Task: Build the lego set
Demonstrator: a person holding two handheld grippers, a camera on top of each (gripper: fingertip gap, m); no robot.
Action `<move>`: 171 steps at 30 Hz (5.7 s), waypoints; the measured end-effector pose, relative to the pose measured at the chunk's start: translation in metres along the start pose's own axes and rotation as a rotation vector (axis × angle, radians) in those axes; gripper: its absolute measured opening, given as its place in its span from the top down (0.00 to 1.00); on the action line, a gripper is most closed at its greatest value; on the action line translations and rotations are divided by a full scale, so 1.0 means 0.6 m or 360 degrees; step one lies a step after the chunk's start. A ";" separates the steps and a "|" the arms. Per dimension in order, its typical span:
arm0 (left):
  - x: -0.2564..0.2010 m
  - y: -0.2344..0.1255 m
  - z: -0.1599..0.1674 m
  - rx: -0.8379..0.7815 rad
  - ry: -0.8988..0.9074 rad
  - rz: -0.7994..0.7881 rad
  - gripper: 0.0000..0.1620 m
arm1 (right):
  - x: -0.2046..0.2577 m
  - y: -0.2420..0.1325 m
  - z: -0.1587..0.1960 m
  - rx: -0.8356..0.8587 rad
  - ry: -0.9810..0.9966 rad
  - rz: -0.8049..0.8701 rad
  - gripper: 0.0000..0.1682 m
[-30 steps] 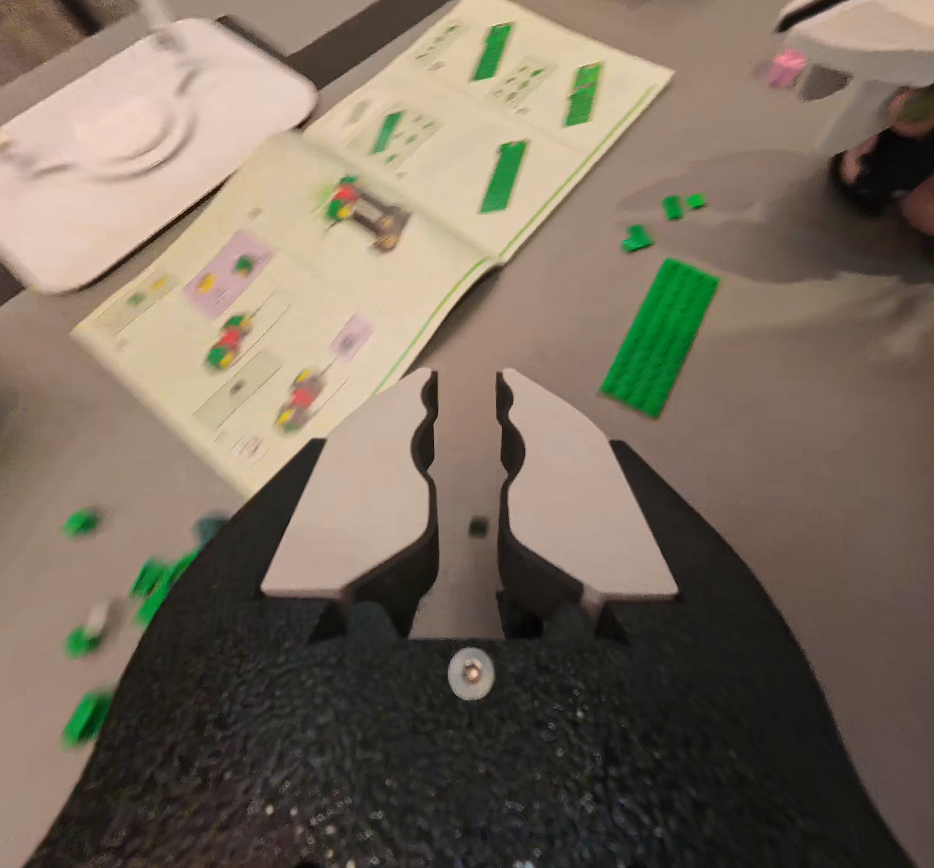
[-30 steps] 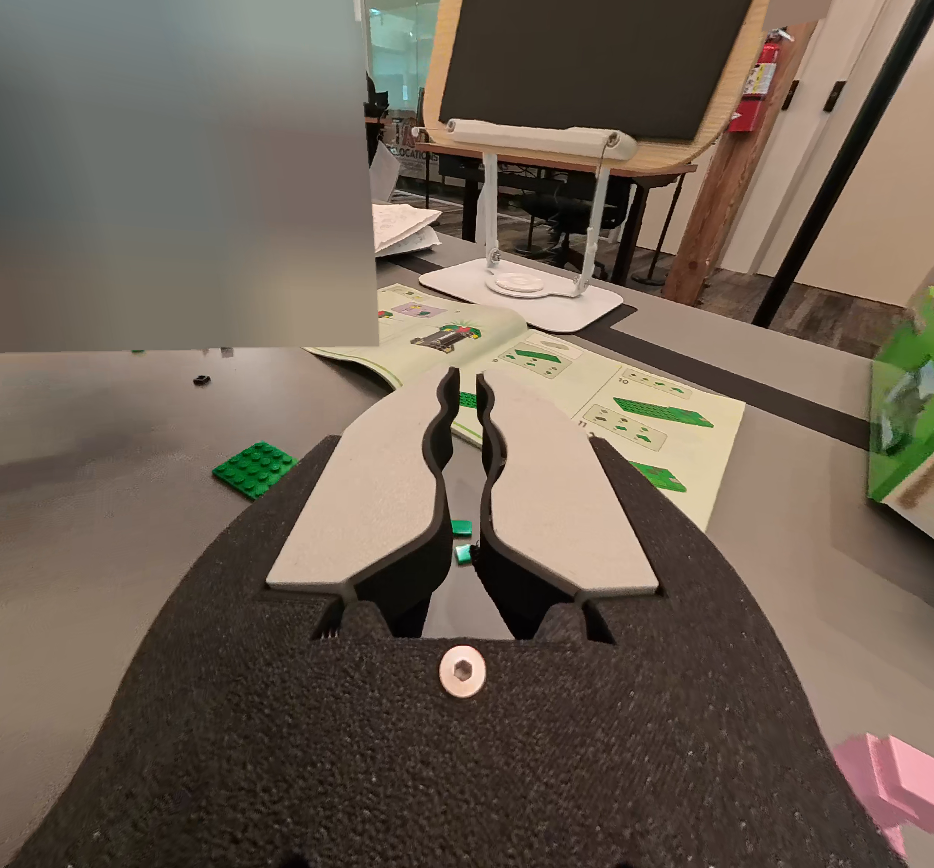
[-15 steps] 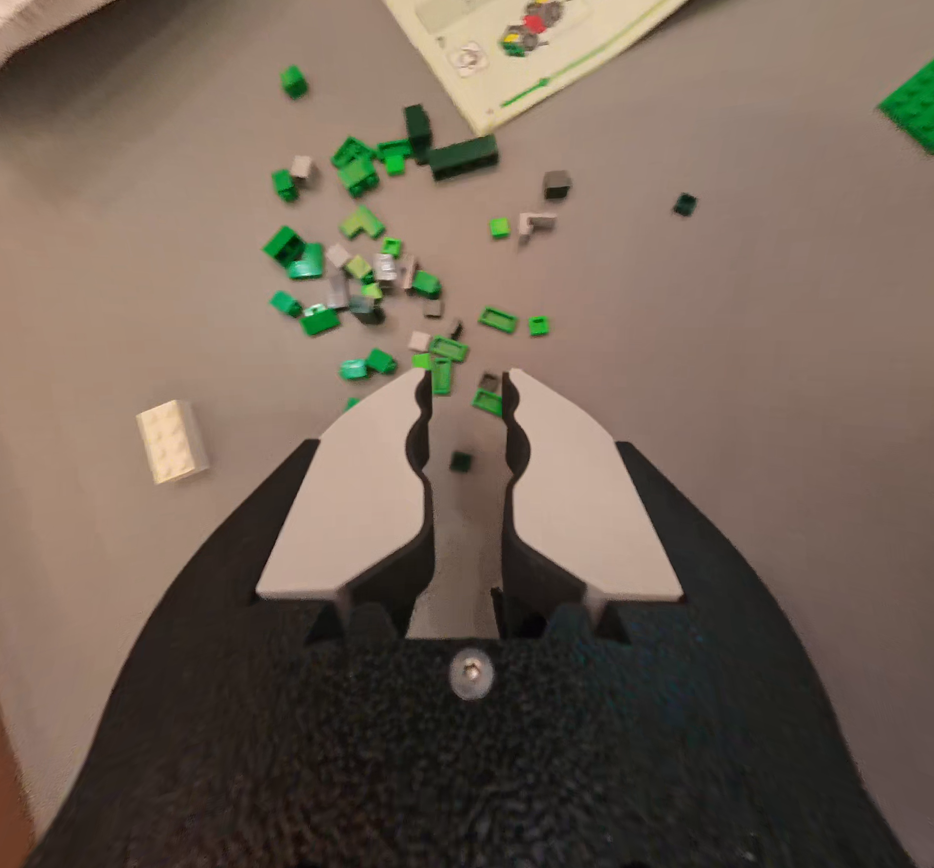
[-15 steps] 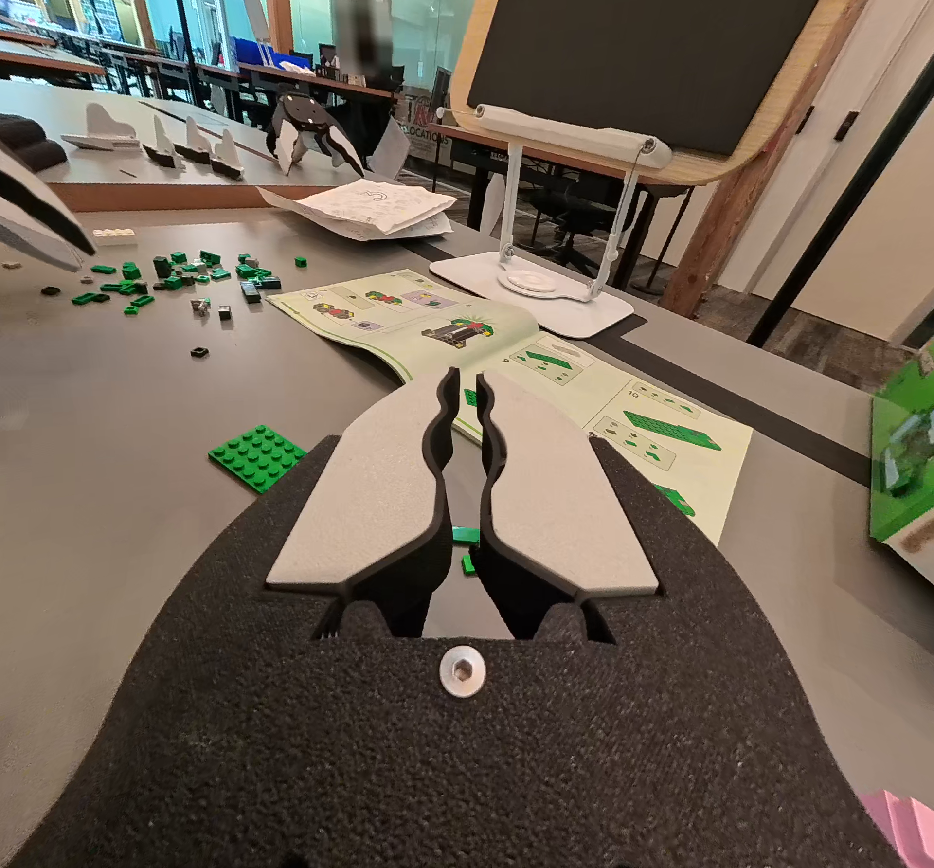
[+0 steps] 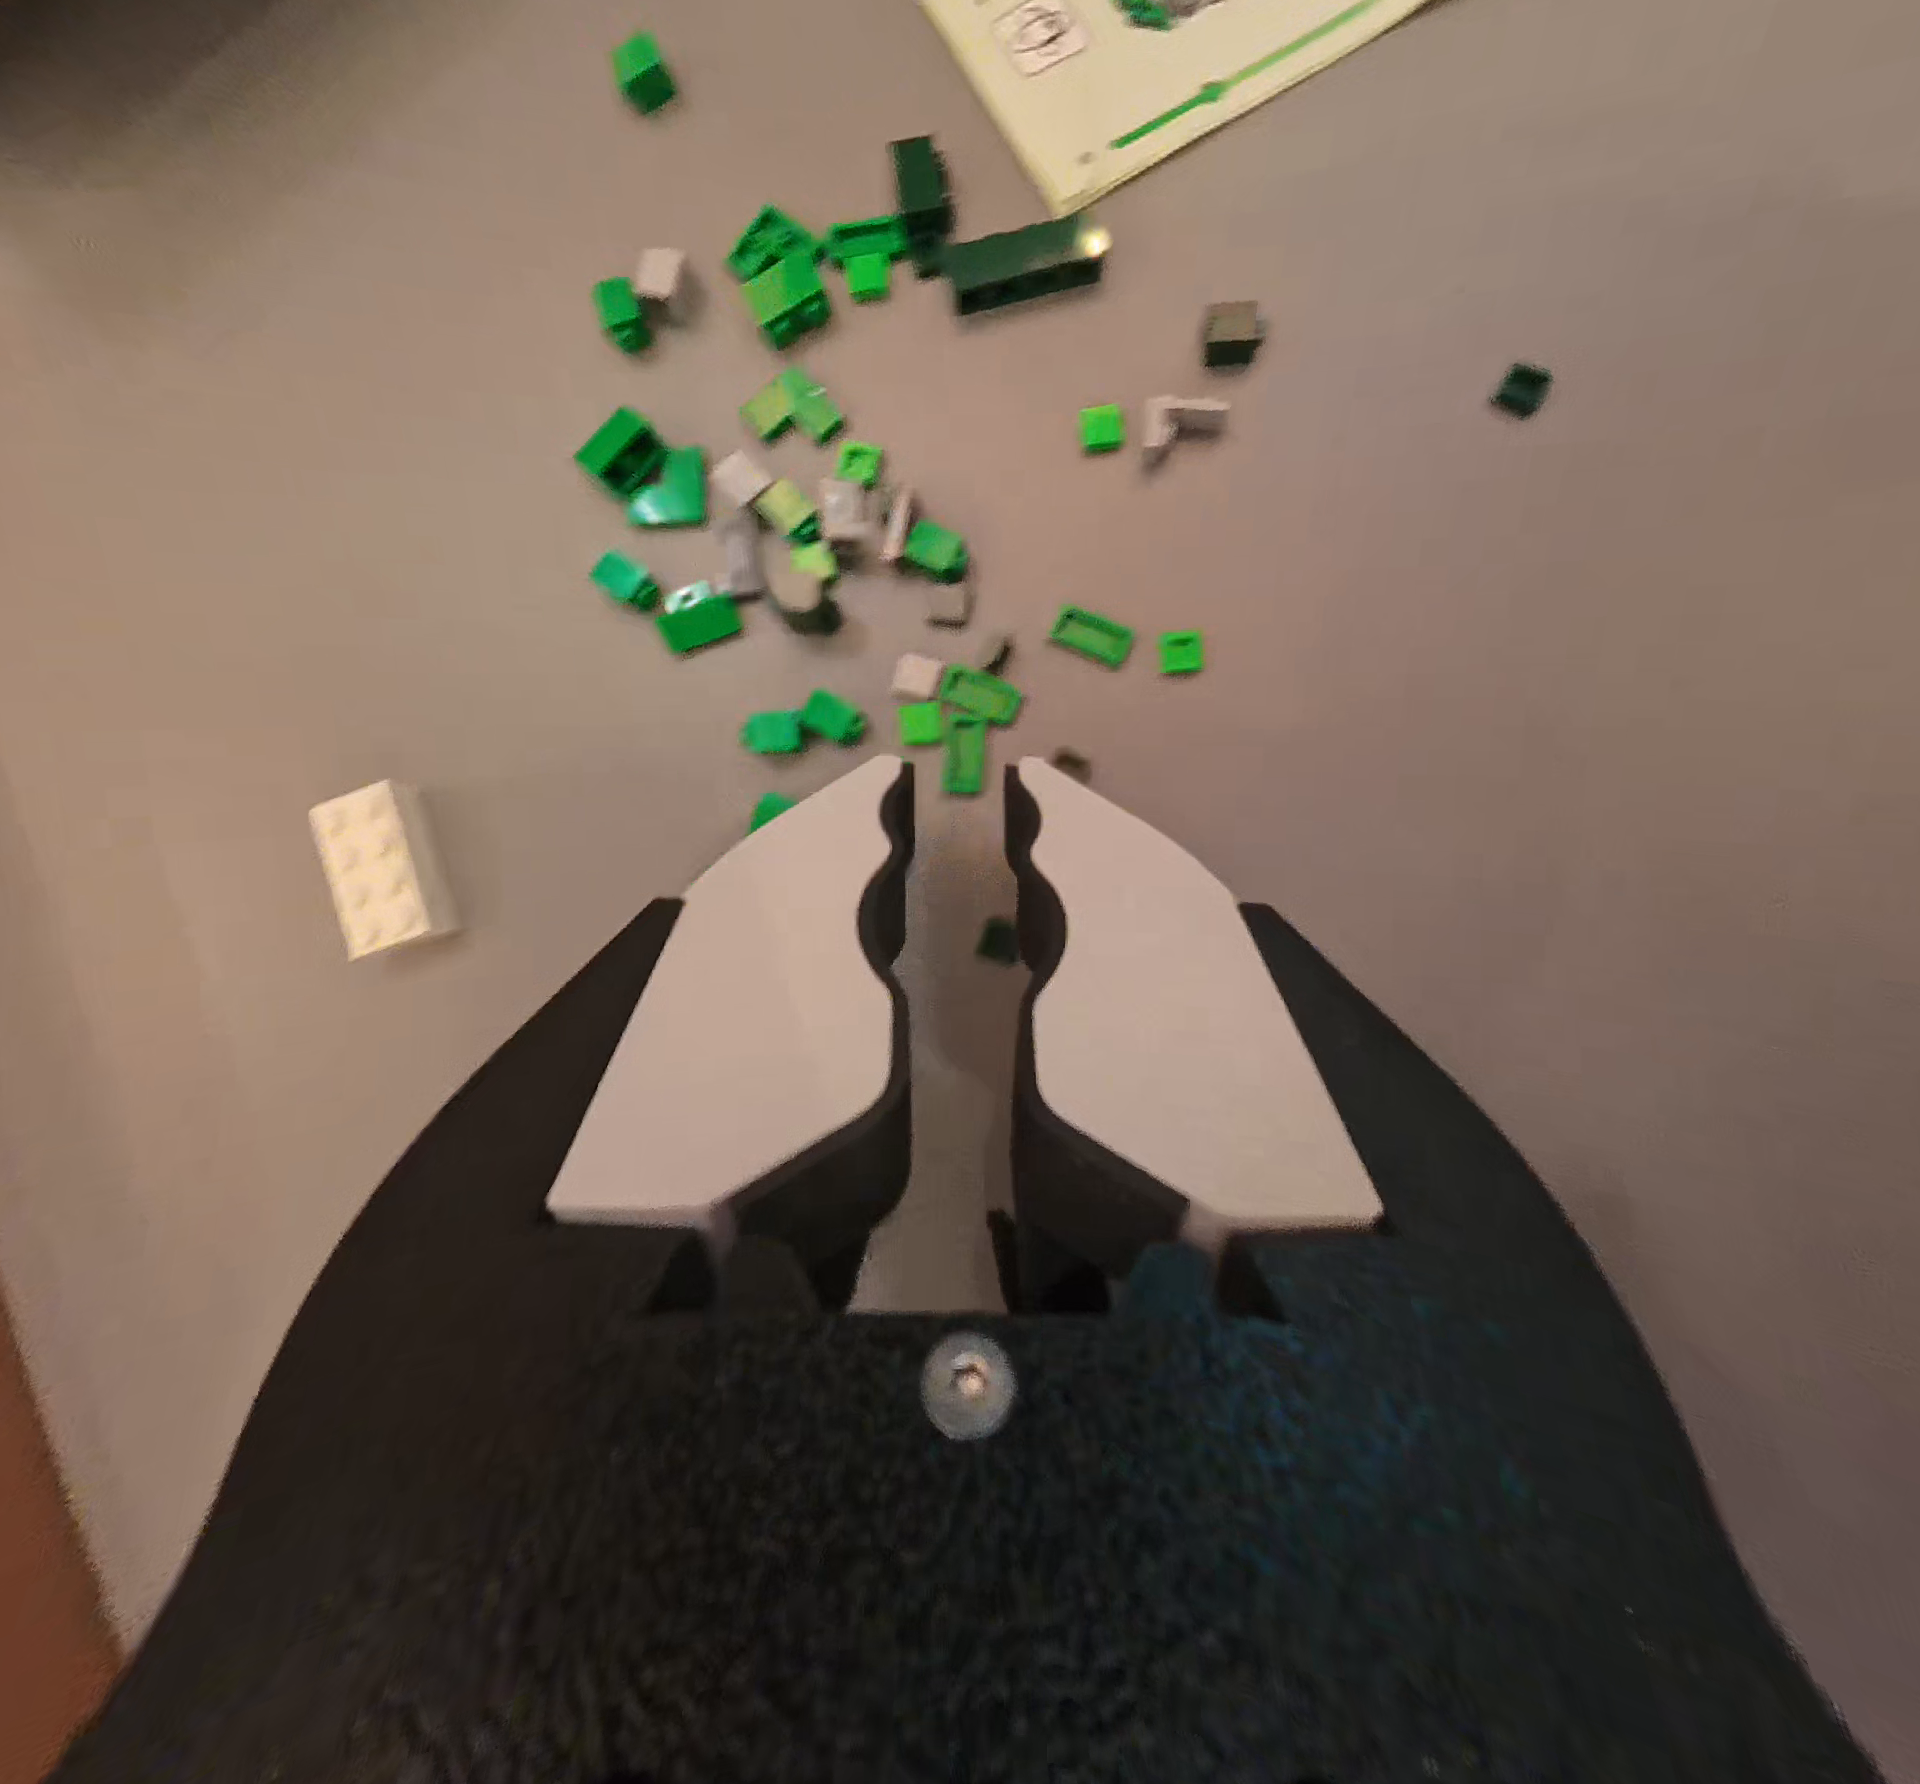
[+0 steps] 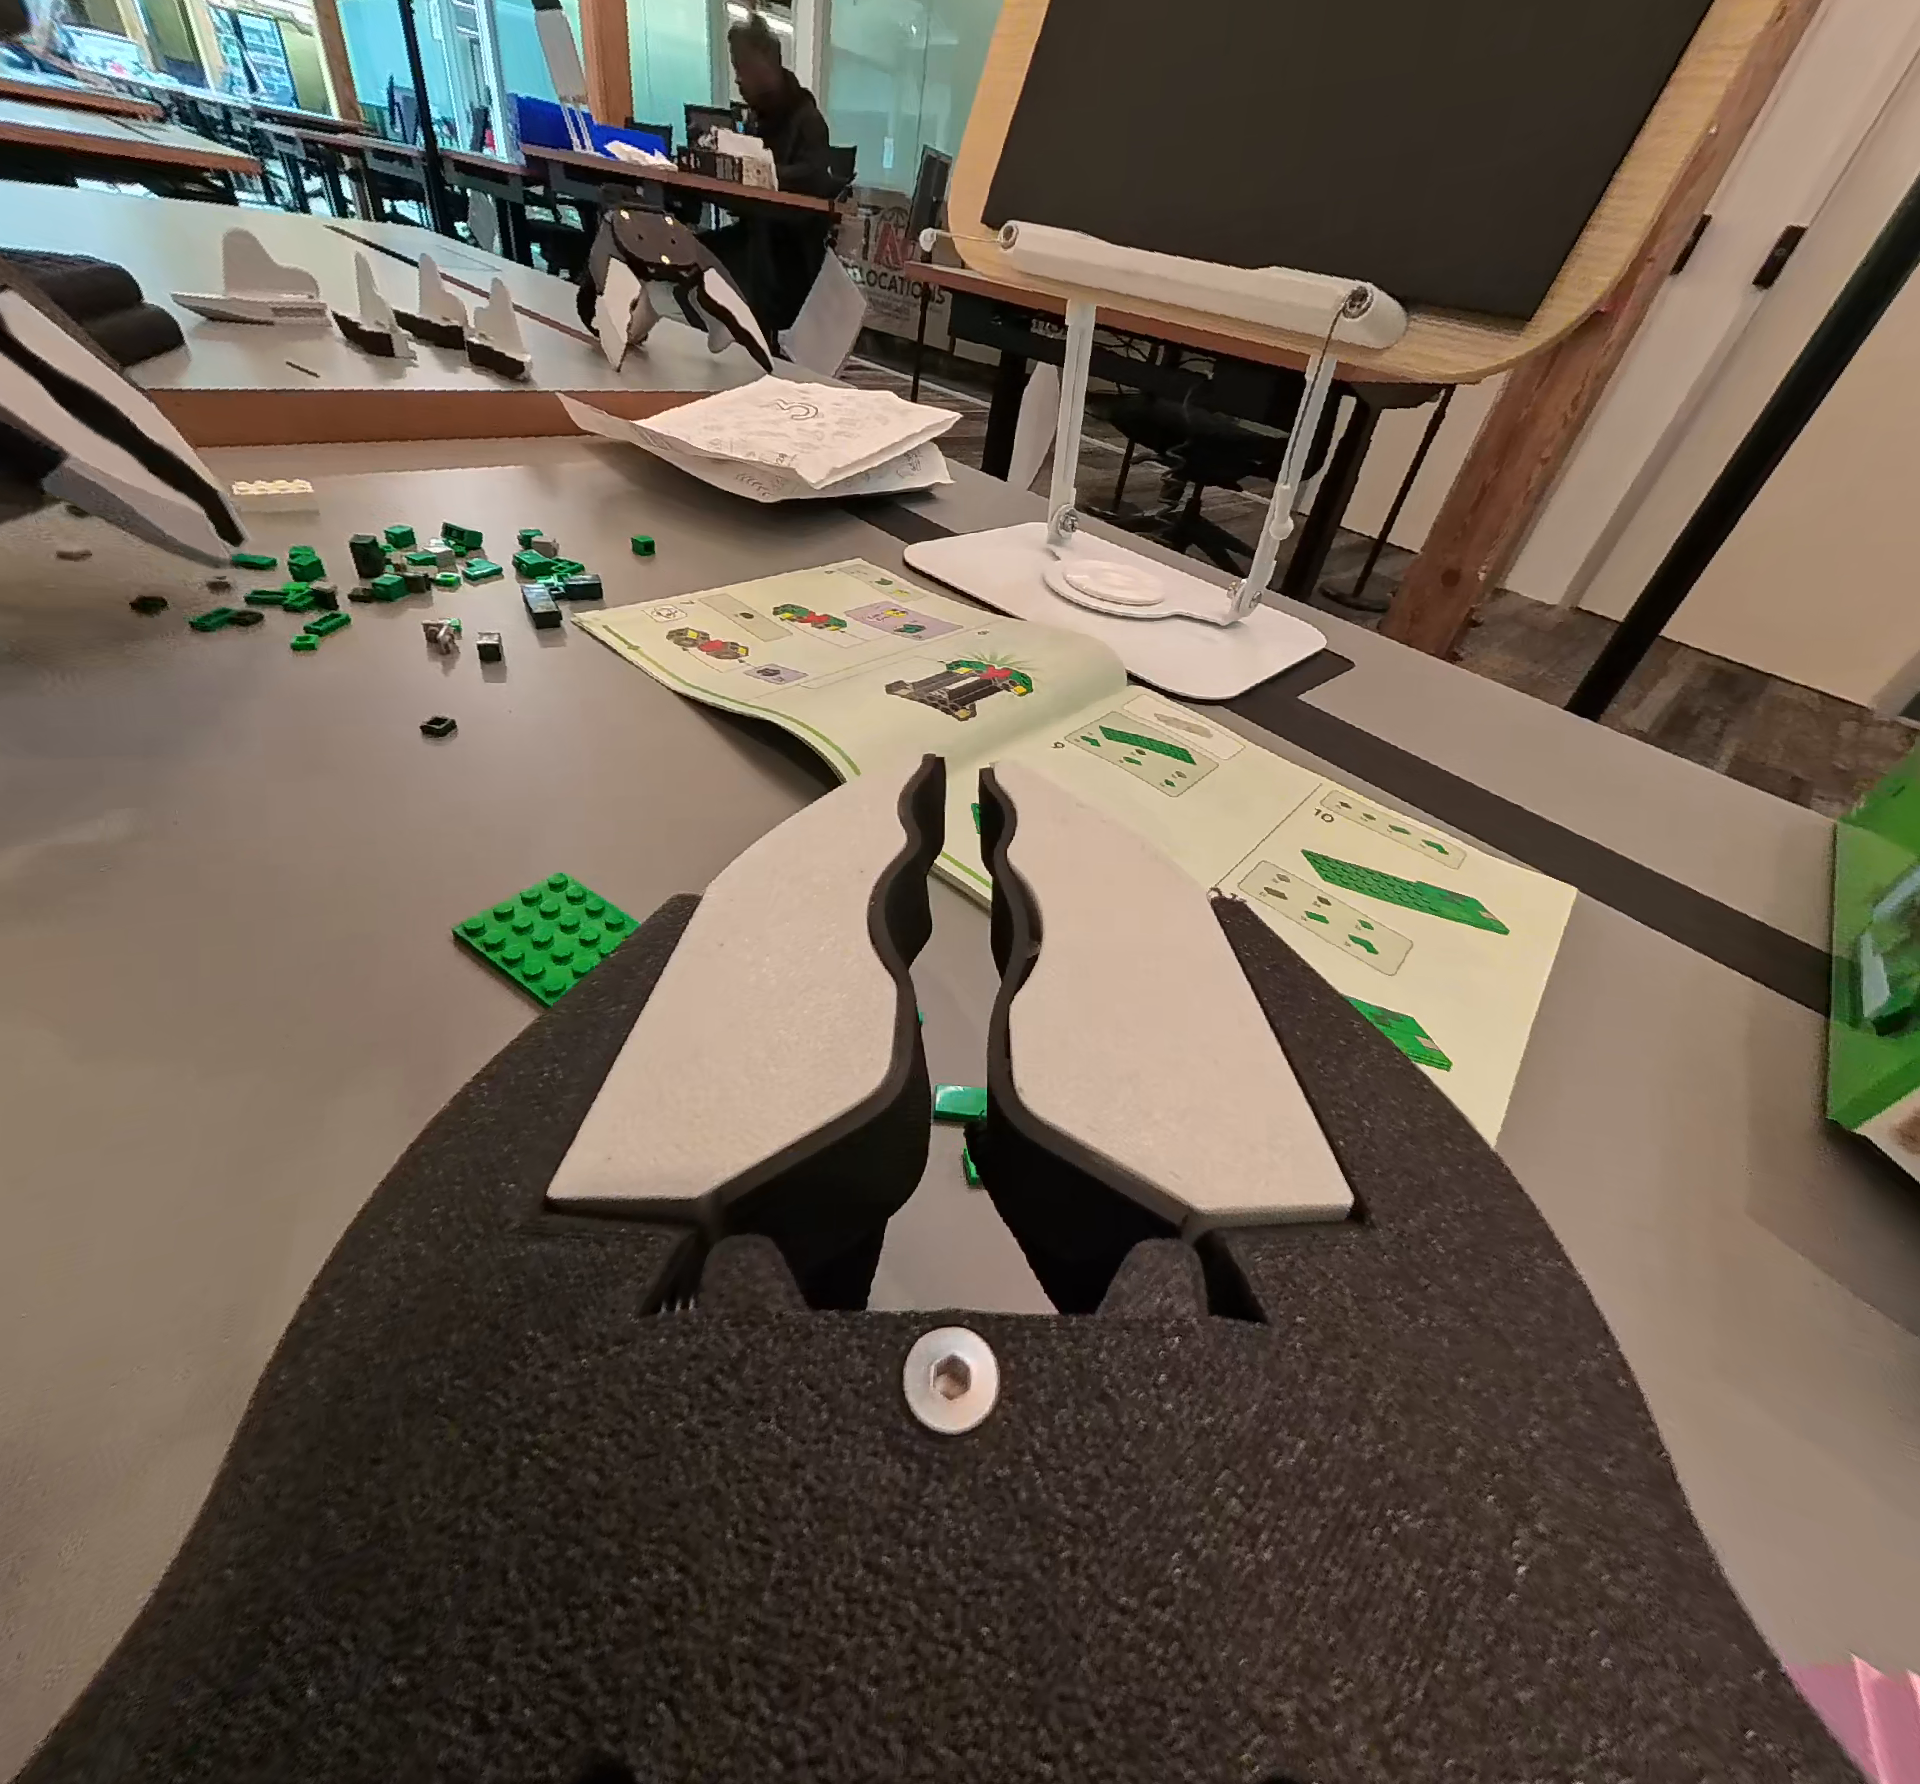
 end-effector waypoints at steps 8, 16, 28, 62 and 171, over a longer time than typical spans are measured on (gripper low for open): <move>0.022 -0.005 0.024 0.0049 0.0011 0.0150 0.92 | 0.001 0.000 0.000 0.0002 0.0004 -0.0012 0.97; 0.023 0.006 0.016 0.0207 0.0191 0.0105 0.93 | 0.001 0.000 0.000 0.0001 0.0013 -0.0024 0.97; 0.036 0.003 0.027 0.0214 0.0118 0.0150 0.93 | 0.001 0.001 0.000 0.0000 0.0028 -0.0039 0.97; -0.232 0.033 -0.251 -0.1424 -0.0565 0.2281 0.96 | 0.077 0.005 -0.164 -0.0580 -0.0587 -0.0652 0.91; 0.013 -0.033 0.033 -0.0071 -0.0219 0.0377 0.82 | 0.009 0.029 -0.001 -0.0050 -0.0028 -0.0092 0.79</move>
Point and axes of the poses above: each gripper's, where its closed fingertips meet, y out along the fingers, z out of its underside, x = y × z across the jaws, the point moved 7 cm from there along -y, back along the fingers, and after that the axes turned 13 degrees about z, right-handed, at the moved point
